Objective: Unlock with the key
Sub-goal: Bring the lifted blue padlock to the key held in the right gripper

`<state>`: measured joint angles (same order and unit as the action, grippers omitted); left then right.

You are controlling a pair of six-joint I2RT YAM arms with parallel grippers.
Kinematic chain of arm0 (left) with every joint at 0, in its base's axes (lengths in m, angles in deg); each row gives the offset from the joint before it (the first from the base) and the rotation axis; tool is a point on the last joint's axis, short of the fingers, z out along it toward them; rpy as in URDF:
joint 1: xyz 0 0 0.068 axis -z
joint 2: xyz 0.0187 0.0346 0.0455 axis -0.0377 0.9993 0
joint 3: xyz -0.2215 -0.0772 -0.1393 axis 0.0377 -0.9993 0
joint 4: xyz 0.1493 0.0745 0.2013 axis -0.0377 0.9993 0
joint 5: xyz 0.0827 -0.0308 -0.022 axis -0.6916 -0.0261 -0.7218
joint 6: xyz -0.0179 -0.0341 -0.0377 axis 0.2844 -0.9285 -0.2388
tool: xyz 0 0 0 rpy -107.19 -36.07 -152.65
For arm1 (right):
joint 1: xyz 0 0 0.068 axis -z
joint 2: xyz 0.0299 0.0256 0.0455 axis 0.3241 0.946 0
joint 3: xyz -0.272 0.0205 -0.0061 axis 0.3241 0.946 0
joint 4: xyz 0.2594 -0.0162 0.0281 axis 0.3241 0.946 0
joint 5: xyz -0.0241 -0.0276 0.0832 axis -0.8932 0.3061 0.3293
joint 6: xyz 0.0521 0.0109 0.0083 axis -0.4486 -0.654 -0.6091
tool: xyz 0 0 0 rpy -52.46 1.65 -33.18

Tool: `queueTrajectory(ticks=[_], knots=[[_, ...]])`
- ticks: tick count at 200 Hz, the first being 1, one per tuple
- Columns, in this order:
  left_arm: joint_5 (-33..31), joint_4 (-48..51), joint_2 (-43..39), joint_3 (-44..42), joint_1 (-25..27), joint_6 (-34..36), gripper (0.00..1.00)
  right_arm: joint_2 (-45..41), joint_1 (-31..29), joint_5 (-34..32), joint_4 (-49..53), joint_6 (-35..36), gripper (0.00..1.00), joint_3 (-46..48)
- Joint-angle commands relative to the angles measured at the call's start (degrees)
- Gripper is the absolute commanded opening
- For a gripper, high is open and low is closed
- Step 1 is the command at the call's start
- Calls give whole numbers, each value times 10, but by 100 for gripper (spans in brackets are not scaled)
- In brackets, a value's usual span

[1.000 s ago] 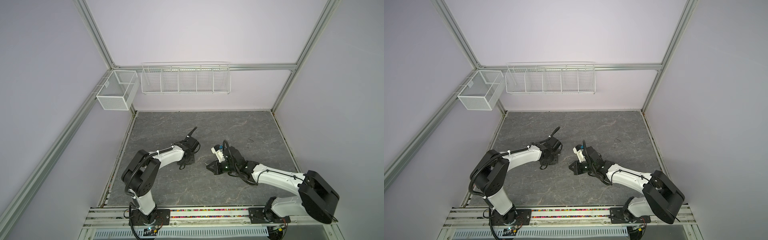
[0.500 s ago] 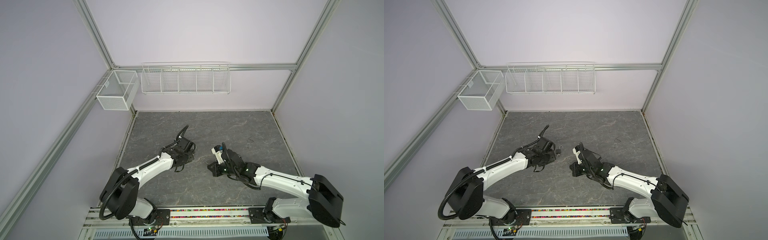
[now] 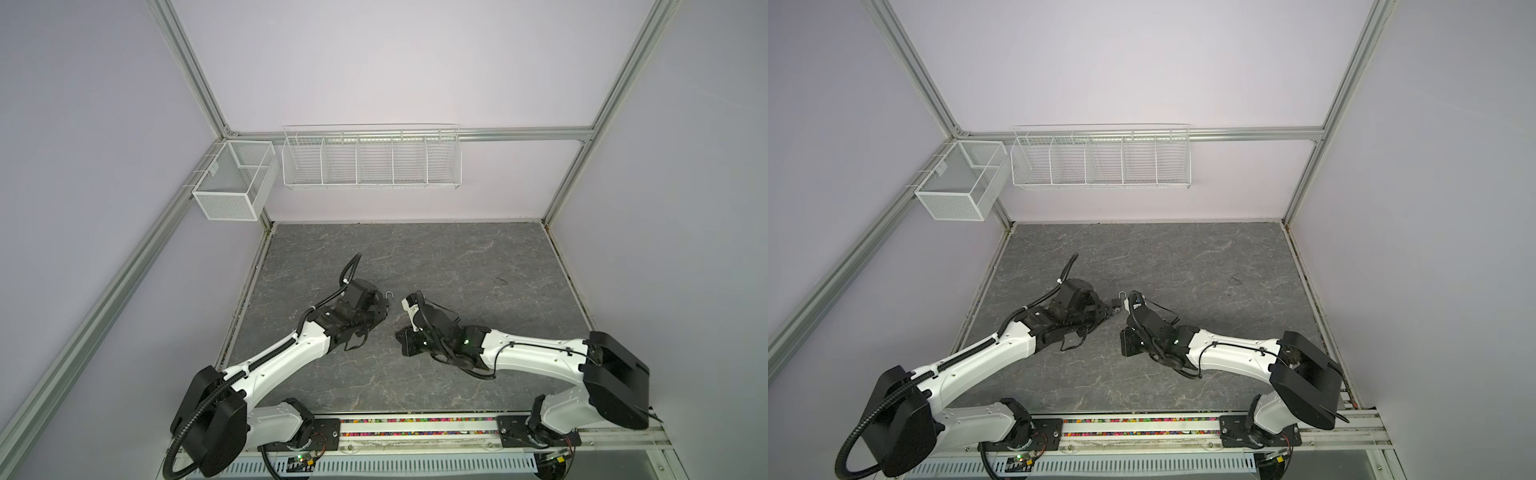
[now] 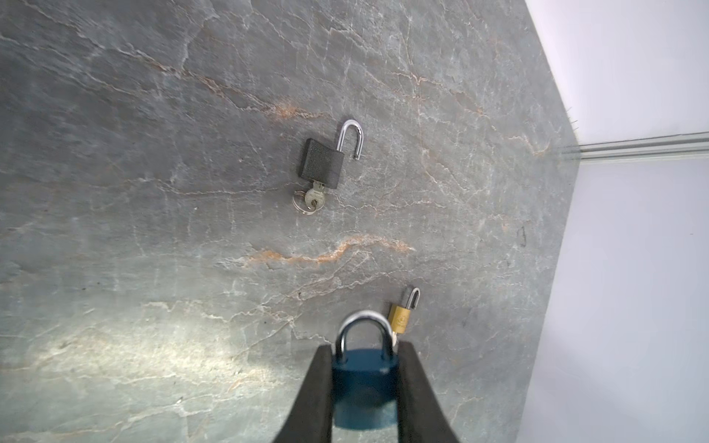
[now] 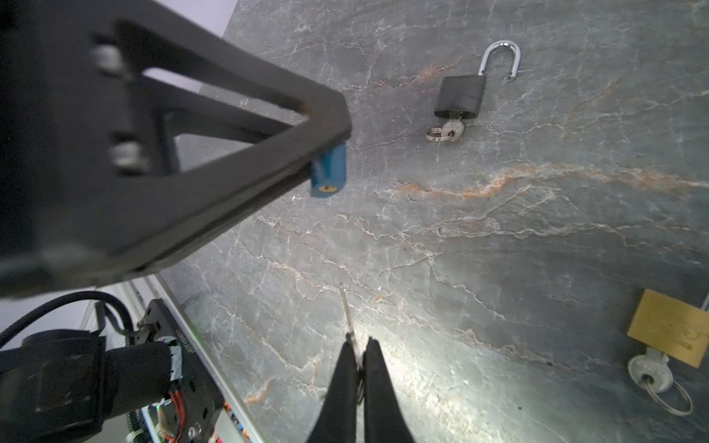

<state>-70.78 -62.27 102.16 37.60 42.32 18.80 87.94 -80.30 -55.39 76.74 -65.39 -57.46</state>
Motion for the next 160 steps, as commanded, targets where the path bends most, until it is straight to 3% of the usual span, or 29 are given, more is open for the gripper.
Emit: queueTrajectory(ticks=[1,86,160], knots=[[-1,-35,-27,-20,2,-32,0,16,-6,-20,-38,-23,6,-13],[-22,-40,-61,-36,2,-45,0,61,-12,-27,-63,-29,6,-63],[-33,-35,-71,-39,1,-52,0,46,-16,-69,-43,-42,6,-61]])
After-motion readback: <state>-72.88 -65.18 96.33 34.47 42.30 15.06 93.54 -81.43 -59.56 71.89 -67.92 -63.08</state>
